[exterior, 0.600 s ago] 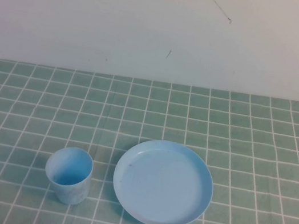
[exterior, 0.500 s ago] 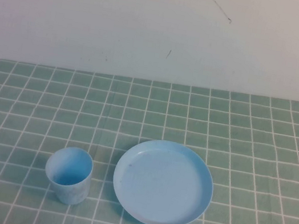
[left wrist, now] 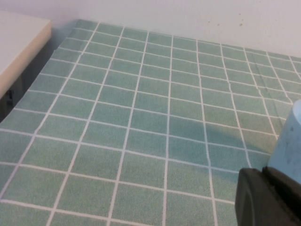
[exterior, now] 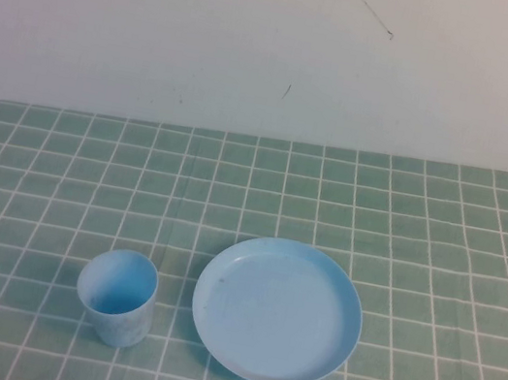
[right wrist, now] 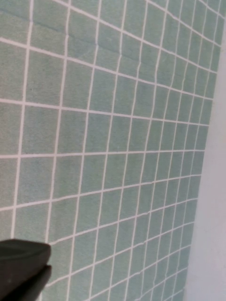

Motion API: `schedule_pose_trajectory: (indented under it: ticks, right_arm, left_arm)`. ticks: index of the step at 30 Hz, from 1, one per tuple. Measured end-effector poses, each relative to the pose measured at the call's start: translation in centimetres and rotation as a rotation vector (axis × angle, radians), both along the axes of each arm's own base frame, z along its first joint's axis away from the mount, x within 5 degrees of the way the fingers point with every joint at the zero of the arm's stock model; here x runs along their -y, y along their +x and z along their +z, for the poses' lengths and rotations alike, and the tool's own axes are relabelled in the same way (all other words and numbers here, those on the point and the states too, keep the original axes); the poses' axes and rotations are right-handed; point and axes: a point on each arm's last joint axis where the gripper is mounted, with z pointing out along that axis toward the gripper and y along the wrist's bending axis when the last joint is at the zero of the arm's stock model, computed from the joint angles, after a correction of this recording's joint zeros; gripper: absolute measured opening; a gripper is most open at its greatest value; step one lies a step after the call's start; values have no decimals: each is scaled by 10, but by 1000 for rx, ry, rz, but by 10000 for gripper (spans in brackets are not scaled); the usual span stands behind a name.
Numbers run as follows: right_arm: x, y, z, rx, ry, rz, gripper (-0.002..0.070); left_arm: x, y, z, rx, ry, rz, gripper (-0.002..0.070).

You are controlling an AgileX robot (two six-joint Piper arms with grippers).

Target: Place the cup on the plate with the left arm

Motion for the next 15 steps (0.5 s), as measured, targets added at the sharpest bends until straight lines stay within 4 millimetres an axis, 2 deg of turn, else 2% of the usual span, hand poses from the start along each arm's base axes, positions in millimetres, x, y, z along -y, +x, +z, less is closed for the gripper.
schedule_pose_trajectory:
  ticks: [15]
  right_arm:
    - [0,0,0,0,0,0,-2]
  left_arm:
    - [-1,0,0,0,16,1,-3]
